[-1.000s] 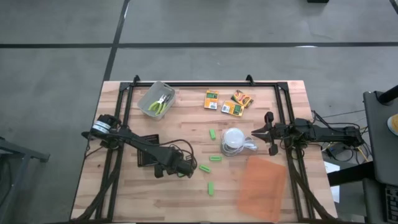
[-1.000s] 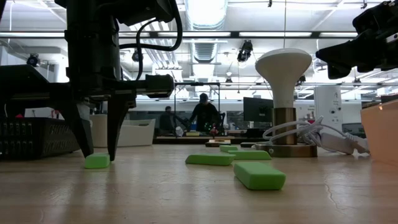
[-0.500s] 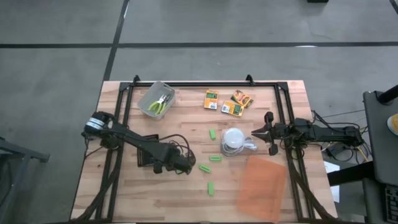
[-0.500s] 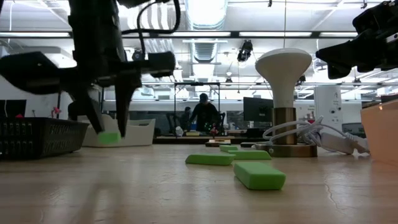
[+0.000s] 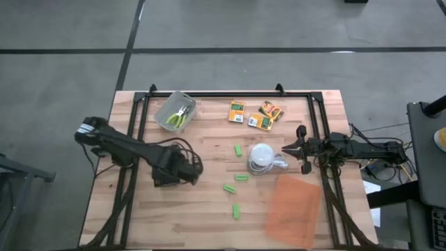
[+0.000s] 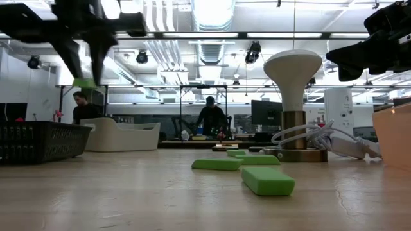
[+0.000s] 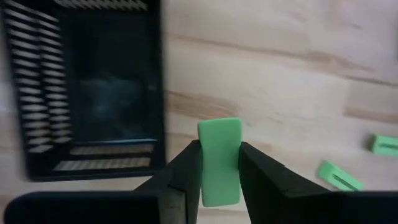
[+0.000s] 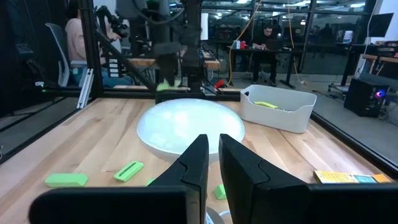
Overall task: Pick & Place School Supplies
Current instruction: Put the green eraser into the black bin
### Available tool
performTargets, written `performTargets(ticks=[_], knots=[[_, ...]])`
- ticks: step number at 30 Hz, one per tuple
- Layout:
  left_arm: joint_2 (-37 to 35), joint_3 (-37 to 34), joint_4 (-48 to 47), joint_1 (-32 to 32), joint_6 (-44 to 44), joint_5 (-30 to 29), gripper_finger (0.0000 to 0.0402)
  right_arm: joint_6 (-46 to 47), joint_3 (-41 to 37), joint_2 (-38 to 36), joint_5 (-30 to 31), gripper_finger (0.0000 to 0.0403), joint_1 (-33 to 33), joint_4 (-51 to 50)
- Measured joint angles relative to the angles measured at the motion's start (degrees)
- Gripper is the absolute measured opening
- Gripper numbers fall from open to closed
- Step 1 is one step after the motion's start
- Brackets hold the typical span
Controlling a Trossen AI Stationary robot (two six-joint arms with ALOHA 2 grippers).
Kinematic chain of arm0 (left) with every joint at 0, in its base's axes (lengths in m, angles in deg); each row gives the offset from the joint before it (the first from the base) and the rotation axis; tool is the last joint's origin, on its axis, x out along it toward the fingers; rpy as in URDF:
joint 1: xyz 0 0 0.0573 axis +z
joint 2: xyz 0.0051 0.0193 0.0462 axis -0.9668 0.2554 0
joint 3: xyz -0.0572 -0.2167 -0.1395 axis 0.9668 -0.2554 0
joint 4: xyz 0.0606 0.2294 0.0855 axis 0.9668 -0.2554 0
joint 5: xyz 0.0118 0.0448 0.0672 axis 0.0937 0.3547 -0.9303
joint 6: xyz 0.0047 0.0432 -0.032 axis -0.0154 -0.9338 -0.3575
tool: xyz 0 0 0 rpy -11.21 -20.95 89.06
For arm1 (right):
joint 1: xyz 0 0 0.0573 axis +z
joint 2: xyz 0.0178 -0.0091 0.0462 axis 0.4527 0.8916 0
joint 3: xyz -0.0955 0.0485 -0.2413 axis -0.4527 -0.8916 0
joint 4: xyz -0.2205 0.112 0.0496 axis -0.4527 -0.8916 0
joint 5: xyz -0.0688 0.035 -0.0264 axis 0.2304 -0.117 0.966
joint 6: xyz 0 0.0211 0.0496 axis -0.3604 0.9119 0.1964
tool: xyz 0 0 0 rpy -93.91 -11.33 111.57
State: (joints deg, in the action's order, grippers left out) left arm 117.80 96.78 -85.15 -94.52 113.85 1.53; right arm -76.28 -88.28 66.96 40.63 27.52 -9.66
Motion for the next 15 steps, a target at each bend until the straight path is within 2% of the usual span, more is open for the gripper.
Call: performTargets(ticks=[8,15], knots=[[-4.5,0.0,-13.9,0.0,2.9,0.4,0.0098,0.0,0.0,0.0,0.0,0.0036,0.0,0.0],[-4.9,-2.6,-14.8,0.1,-2.2,0.0,0.0098,0.0,0.0,0.0,0.0,0.0036,0.0,0.0]])
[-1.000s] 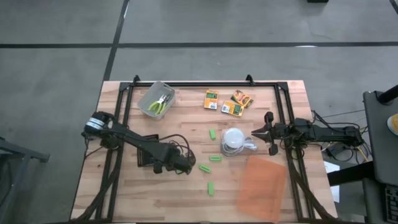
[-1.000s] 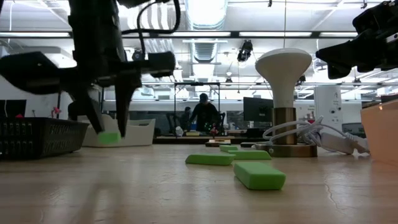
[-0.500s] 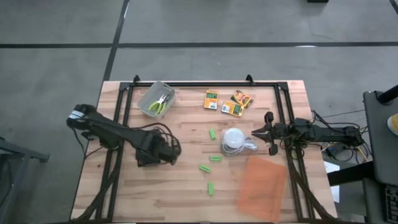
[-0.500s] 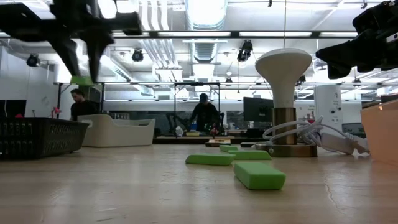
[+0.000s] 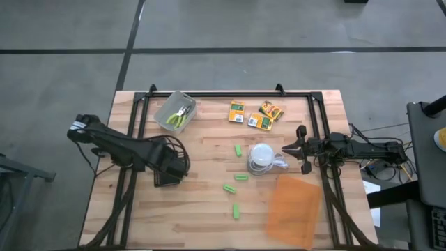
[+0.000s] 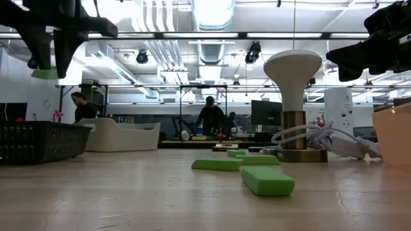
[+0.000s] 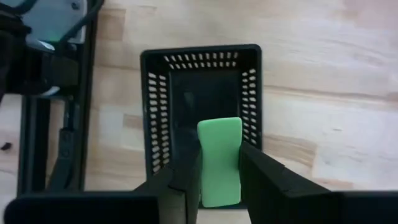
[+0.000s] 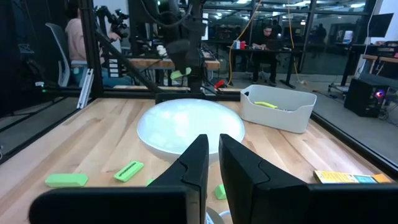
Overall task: Pick & Place School Supplies
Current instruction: Put the green eraser into the black bin
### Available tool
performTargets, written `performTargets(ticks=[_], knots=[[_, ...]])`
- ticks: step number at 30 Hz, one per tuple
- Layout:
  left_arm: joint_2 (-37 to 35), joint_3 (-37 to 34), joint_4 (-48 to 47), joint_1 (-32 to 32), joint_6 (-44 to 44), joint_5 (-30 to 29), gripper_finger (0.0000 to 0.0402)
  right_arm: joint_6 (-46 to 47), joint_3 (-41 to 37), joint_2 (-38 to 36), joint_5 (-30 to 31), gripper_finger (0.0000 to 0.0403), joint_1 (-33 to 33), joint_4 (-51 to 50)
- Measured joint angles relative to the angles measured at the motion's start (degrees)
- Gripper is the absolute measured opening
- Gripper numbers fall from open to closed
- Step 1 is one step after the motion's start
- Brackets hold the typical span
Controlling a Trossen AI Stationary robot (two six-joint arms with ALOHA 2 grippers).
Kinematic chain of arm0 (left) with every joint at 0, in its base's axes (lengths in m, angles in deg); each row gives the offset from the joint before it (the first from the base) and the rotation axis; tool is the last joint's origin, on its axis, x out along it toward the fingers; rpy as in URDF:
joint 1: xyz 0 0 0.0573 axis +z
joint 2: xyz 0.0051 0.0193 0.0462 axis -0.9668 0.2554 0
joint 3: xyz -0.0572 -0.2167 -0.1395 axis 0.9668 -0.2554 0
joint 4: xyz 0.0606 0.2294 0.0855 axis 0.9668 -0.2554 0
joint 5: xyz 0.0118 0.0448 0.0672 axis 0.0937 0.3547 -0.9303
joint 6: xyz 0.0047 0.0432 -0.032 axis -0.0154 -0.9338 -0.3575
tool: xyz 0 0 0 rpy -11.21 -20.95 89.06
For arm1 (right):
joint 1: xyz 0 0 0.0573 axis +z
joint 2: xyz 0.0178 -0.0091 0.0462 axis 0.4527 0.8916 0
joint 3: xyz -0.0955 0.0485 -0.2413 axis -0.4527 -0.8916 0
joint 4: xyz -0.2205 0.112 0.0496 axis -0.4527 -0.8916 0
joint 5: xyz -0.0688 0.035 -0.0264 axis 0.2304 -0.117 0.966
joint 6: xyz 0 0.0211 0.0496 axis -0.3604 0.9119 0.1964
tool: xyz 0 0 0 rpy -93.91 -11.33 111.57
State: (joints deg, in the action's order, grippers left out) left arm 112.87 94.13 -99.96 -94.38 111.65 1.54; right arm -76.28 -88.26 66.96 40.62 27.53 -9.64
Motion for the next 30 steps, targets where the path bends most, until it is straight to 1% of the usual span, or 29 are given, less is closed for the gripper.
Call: performTargets(ticks=[6,9,15,23,30], knots=[[-1.7,-5.3,3.8,0.1,-0.3,0.8,0.0098,0.0,0.0,0.0,0.0,0.0036,0.0,0.0],[-3.6,-8.6,7.3,0.3,-2.1,1.0,0.0098,0.0,0.0,0.0,0.0,0.0036,0.0,0.0],[-8.9,-16.0,14.0,0.9,-2.5,1.0,0.0099,0.0,0.0,0.0,0.0,0.0036,0.0,0.0],[-15.2,-27.4,27.5,1.1,-4.1,1.0,0.0099,0.0,0.0,0.0,0.0,0.0036,0.0,0.0],[-17.0,-36.3,39.6,1.2,-3.8,1.4,0.0099,0.0,0.0,0.0,0.0,0.0036,0.0,0.0]])
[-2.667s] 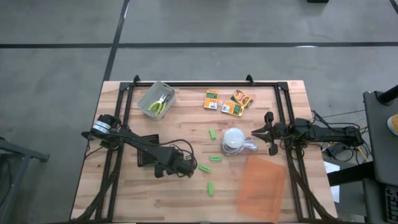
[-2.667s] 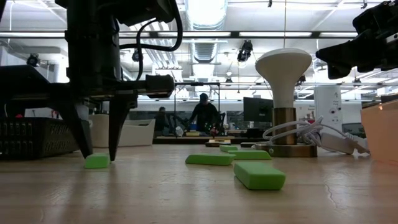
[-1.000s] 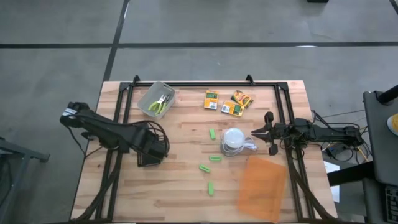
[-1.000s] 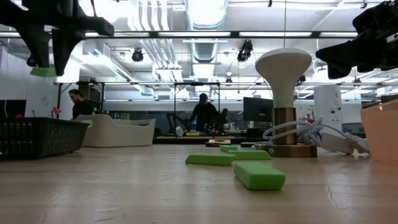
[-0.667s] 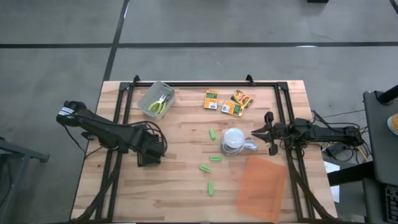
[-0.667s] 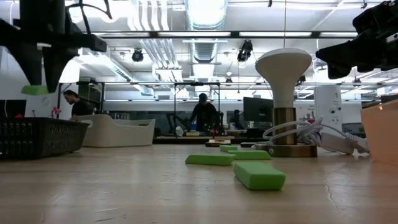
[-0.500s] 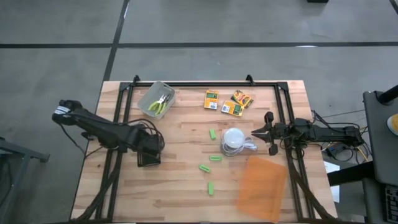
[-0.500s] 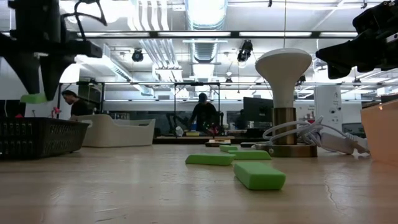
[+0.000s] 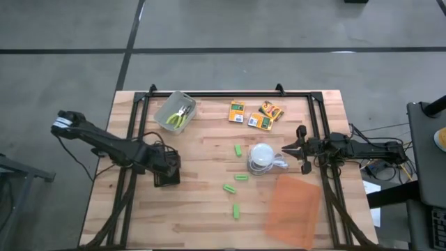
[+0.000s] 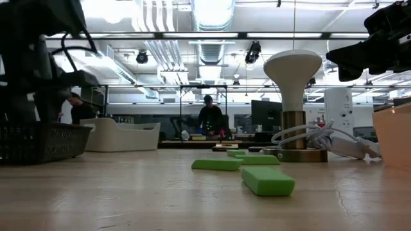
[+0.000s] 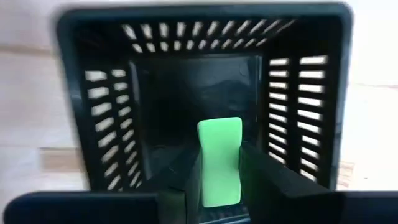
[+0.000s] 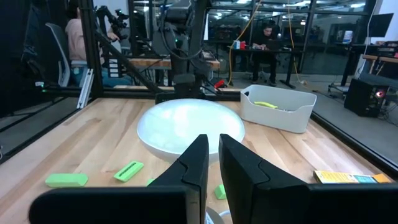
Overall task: Pick & Place School Supplies
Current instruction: Put the green eraser into the black bin
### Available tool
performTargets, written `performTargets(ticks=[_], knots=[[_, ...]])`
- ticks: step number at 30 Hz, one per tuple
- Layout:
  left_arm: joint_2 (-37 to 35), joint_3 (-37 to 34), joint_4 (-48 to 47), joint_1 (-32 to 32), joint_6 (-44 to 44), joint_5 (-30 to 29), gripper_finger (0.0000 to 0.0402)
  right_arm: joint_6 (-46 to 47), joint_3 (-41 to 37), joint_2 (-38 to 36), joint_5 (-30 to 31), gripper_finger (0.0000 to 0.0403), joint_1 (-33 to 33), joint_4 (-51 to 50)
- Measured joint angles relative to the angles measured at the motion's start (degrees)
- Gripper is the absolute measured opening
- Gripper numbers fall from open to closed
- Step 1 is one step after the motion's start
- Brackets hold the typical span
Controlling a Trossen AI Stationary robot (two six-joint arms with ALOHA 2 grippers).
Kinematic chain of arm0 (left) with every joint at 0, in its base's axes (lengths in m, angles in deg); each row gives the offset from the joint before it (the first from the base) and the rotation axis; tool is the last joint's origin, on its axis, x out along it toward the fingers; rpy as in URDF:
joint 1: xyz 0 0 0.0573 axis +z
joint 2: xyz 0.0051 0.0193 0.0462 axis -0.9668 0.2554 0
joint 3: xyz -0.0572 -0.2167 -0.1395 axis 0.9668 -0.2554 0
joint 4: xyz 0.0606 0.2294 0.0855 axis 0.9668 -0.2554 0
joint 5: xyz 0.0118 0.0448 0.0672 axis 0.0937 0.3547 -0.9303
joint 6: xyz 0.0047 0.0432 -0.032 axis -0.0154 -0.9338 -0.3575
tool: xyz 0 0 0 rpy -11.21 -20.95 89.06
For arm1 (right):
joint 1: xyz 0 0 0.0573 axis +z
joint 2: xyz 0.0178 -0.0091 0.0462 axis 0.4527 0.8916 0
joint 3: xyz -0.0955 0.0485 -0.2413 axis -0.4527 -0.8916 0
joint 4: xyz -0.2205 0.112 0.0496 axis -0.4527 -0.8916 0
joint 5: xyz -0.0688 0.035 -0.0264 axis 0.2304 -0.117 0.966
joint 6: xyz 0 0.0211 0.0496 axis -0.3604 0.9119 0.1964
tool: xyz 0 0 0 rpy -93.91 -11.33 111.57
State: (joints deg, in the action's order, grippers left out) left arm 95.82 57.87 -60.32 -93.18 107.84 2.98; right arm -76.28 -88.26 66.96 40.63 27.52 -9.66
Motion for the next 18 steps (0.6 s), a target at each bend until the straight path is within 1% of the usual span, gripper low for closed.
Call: performTargets(ticks=[4,18], knots=[[-0.2,-2.6,4.7,0.0,0.0,1.5,0.0099,0.0,0.0,0.0,0.0,0.0036,0.0,0.0],[-0.2,-3.2,5.9,0.3,0.8,1.4,0.0099,0.0,0.0,0.0,0.0,0.0036,0.0,0.0]])
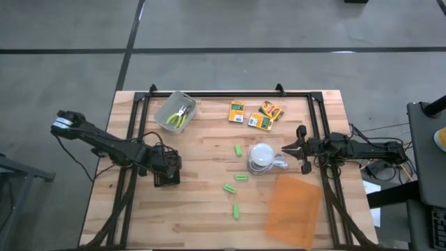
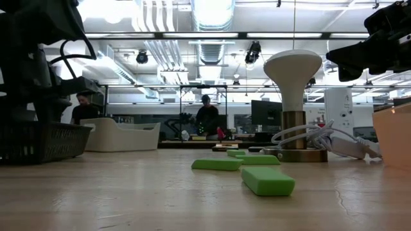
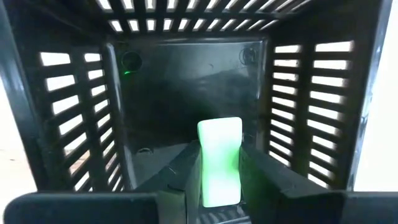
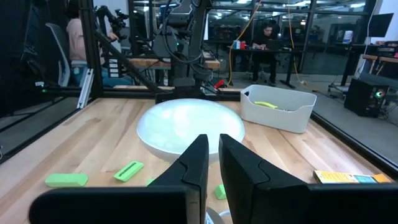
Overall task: Pick & Place School Supplies
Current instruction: Put the green eraser into the black bin
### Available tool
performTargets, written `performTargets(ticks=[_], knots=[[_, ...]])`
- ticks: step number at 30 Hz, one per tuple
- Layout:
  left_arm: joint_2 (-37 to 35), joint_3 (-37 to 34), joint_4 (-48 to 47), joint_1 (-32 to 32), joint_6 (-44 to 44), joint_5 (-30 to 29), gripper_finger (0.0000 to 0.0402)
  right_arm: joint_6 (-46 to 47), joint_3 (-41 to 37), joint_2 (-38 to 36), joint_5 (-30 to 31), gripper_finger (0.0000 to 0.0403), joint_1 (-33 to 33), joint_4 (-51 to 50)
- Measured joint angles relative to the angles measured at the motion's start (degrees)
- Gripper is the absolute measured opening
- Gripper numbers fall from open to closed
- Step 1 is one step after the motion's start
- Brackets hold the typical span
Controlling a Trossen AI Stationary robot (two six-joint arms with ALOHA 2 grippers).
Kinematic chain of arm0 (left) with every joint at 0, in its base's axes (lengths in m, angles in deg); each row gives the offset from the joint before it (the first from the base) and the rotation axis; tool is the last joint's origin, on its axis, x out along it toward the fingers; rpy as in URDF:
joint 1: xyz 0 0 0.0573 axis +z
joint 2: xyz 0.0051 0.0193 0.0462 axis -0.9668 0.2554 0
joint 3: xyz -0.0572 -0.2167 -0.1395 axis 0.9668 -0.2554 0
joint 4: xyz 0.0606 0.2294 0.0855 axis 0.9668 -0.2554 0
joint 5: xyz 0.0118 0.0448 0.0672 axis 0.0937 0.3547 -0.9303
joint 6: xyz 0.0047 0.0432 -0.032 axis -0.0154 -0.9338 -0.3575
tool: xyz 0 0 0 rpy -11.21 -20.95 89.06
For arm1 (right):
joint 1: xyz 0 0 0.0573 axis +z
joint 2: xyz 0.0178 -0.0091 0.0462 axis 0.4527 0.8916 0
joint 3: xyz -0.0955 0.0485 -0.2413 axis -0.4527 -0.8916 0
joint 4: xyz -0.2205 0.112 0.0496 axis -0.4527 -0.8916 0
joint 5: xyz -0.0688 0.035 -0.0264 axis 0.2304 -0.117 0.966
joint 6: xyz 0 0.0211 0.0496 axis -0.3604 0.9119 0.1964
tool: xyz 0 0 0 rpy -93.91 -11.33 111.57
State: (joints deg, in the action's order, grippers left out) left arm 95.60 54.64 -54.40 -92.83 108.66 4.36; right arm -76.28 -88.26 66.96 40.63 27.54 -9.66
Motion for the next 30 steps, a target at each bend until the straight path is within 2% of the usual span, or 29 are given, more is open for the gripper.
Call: performTargets(ticks=[4,12,18,22,26,30], knots=[[0.0,0.0,0.0,0.0,0.8,0.0,0.0107,0.0,0.0,0.0,0.0,0.0036,0.0,0.0],[0.0,0.0,0.0,0.0,0.7,-0.1,0.0157,0.0,0.0,0.0,0.0,0.0036,0.0,0.0],[-0.6,1.4,-1.5,0.1,0.4,-0.3,0.0159,0.0,0.0,0.0,0.0,0.0036,0.0,0.0],[-2.0,6.8,-9.4,0.3,-2.7,-3.2,0.0159,0.0,0.0,0.0,0.0,0.0036,0.0,0.0],[-2.3,16.6,-20.0,0.3,-7.1,-8.1,0.0159,0.0,0.0,0.0,0.0,0.0036,0.0,0.0],[-2.1,25.6,-21.8,0.3,-20.7,-16.8,0.0159,0.0,0.0,0.0,0.0,0.0036,0.0,0.0]])
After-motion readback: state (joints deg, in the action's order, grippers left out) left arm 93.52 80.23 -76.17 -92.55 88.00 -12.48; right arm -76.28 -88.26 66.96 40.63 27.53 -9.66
